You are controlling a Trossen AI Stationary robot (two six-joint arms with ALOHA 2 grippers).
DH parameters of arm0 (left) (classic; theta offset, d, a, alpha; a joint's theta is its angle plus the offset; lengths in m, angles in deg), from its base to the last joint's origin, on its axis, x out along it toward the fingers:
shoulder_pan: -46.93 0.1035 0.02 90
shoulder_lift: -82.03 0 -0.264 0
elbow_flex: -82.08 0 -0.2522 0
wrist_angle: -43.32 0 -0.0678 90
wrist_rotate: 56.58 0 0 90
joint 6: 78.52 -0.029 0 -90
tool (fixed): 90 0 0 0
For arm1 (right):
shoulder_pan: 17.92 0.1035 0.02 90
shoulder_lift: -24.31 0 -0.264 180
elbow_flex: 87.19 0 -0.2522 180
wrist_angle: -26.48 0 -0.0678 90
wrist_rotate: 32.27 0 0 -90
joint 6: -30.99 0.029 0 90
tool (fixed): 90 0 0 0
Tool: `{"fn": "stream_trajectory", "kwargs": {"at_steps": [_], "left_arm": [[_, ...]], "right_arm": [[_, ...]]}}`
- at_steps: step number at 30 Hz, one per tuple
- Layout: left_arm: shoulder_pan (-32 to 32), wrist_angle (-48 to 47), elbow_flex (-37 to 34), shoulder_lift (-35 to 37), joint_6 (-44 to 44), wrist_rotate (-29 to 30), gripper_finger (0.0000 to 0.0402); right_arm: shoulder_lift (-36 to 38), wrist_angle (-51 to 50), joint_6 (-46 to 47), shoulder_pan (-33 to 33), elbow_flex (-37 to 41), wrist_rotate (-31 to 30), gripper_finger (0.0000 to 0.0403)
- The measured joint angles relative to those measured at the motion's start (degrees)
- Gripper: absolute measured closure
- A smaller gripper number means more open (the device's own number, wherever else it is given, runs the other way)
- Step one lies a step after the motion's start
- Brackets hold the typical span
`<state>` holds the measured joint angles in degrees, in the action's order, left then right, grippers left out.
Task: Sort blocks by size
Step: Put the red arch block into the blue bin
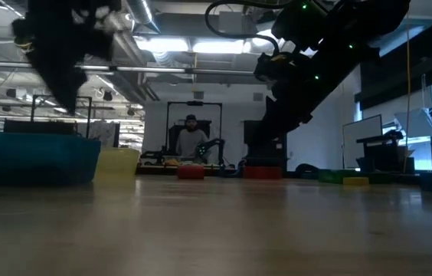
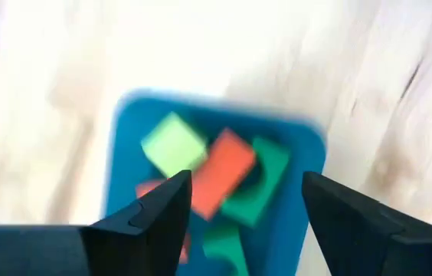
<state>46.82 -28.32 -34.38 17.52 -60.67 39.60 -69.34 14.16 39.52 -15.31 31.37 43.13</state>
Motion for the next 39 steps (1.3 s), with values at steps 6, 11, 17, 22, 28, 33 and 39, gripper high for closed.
{"fn": "stream_trajectory", "kwargs": {"at_steps": [6,11,17,22,28,33,39], "left_arm": [[0.0,13.2,-0.2,5.5,-5.3,8.5,0.017],[0.0,24.8,-4.7,6.9,-10.7,9.1,0.0173],[0.1,38.9,-12.2,6.6,-15.7,9.1,0.0174],[0.6,49.4,-16.8,6.6,-19.9,9.0,0.0174],[3.3,51.8,-17.5,6.6,-21.5,9.1,0.0173],[5.6,51.7,-17.5,6.6,-21.1,9.1,0.0175],[6.9,51.8,-17.5,6.6,-18.5,9.1,0.0176]], "right_arm": [[0.2,-0.2,0.2,-0.2,0.0,-7.5,0.0121],[2.5,-2.3,-1.6,-3.3,0.0,-12.1,0.0121],[4.3,-5.1,-7.9,-10.4,0.0,-11.4,0.0121],[4.3,-6.3,-15.7,-17.9,-1.0,-8.9,0.0121],[4.3,-8.8,-27.4,-27.2,-4.5,-7.5,0.0121],[2.8,-9.7,-35.7,-33.3,-7.3,-2.0,0.0121],[-1.7,-15.8,-41.8,-37.8,-13.2,-0.1,0.0121]]}}
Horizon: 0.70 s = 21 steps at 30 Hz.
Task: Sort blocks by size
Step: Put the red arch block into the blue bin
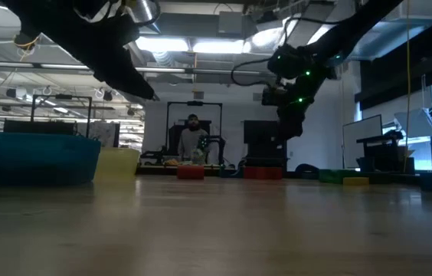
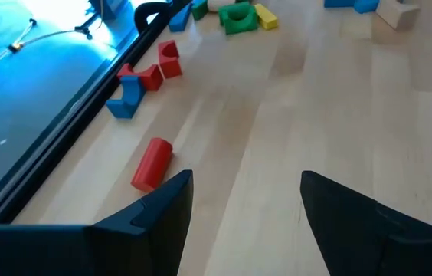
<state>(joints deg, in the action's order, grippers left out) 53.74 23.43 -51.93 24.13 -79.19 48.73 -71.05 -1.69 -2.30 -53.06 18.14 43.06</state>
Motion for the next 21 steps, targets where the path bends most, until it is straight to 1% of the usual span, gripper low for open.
{"fn": "stream_trajectory", "kwargs": {"at_steps": [4,8,10,14,21], "left_arm": [[0.1,0.0,0.0,0.0,1.6,0.0,0.0176],[0.1,0.3,0.0,0.0,2.9,0.0,0.0176],[0.1,0.9,0.0,0.0,3.5,0.0,0.0176],[0.1,1.3,0.0,0.0,4.2,0.0,0.0176],[0.1,1.3,0.0,0.0,5.2,0.0,0.0176]], "right_arm": [[-3.7,-4.0,-0.7,-2.3,-3.8,5.7,0.0121],[-7.1,-4.3,-3.1,-3.3,-5.7,9.6,0.0121],[-8.9,-4.3,-4.6,-3.8,-6.4,9.8,0.0121],[-12.0,-3.6,-5.2,-4.0,-7.5,12.1,0.0121],[-15.9,-3.9,-6.1,-4.3,-7.8,11.8,0.0128]]}}
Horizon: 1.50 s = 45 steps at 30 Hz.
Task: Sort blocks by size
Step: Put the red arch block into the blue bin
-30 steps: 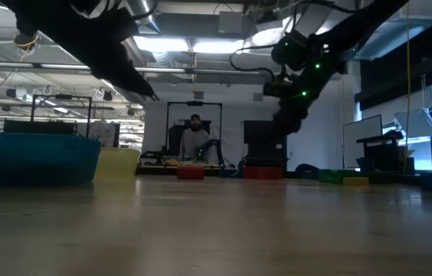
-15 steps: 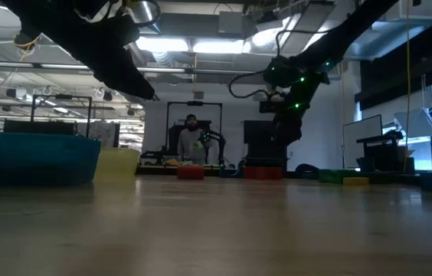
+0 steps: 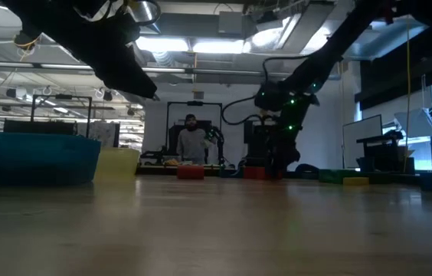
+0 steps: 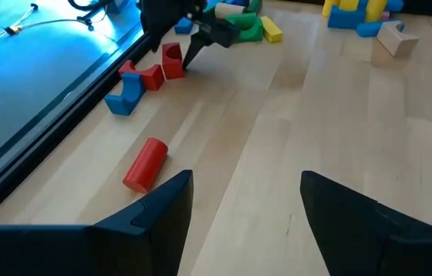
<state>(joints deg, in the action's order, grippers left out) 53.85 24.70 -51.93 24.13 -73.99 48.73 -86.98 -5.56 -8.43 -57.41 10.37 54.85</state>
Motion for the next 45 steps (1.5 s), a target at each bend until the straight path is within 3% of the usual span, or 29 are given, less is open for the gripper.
{"fn": "stream_trajectory", "kwargs": {"at_steps": [5,15,20,34,45], "left_arm": [[0.0,0.9,0.0,0.0,0.0,0.0,0.0176],[0.0,1.1,0.0,0.0,0.0,0.1,0.0176],[0.0,1.1,0.0,0.0,0.6,0.1,0.0176],[-2.0,0.7,0.0,0.1,4.3,0.1,0.0176],[-9.0,-4.9,0.5,9.7,6.5,0.1,0.0176]], "right_arm": [[-0.8,0.0,0.5,-0.4,-0.1,1.9,0.0172],[-0.8,-0.7,4.8,-0.3,-0.2,2.3,0.0308],[-0.6,-2.0,8.4,0.0,-0.2,2.1,0.0343],[7.9,-4.5,14.4,11.3,0.2,2.5,0.0355],[8.4,8.8,24.4,25.1,0.2,2.5,0.0355]]}}
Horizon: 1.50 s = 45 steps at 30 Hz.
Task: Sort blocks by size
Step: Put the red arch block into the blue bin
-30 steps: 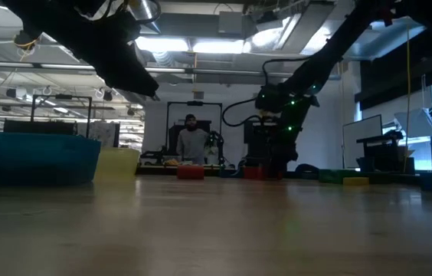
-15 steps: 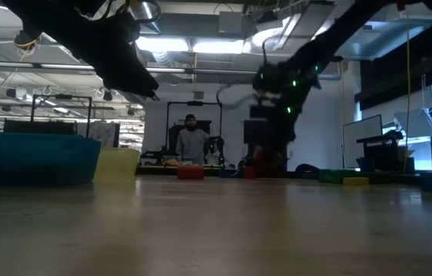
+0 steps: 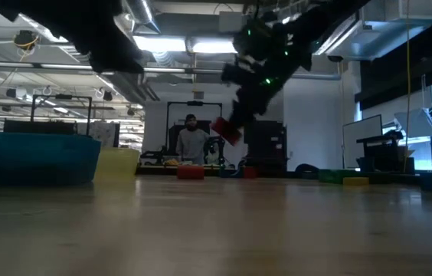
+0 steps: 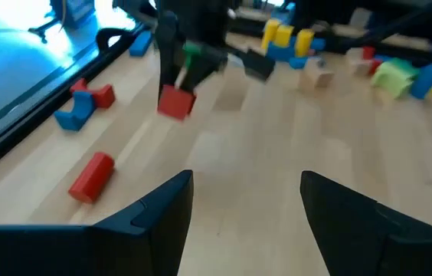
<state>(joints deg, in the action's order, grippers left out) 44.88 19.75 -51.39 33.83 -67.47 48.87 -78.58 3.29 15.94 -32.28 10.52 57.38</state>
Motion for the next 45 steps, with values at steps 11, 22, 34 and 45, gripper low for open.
{"fn": "stream_trajectory", "kwargs": {"at_steps": [11,22,34,45], "left_arm": [[-0.1,3.0,0.1,11.8,-3.0,0.2,0.0176],[-0.1,9.7,0.1,13.2,-6.8,0.2,0.0176],[-0.1,9.3,0.0,13.2,-6.6,0.2,0.0176],[-0.1,8.6,0.0,13.2,-6.6,0.2,0.0176]], "right_arm": [[-3.9,26.1,5.0,8.8,-0.1,0.0,0.0349],[-14.8,46.6,13.7,11.2,-4.5,0.5,0.0346],[-31.4,40.4,15.3,12.4,-27.1,2.5,0.0345],[-40.8,39.7,17.9,13.5,-35.8,2.9,0.0345]]}}
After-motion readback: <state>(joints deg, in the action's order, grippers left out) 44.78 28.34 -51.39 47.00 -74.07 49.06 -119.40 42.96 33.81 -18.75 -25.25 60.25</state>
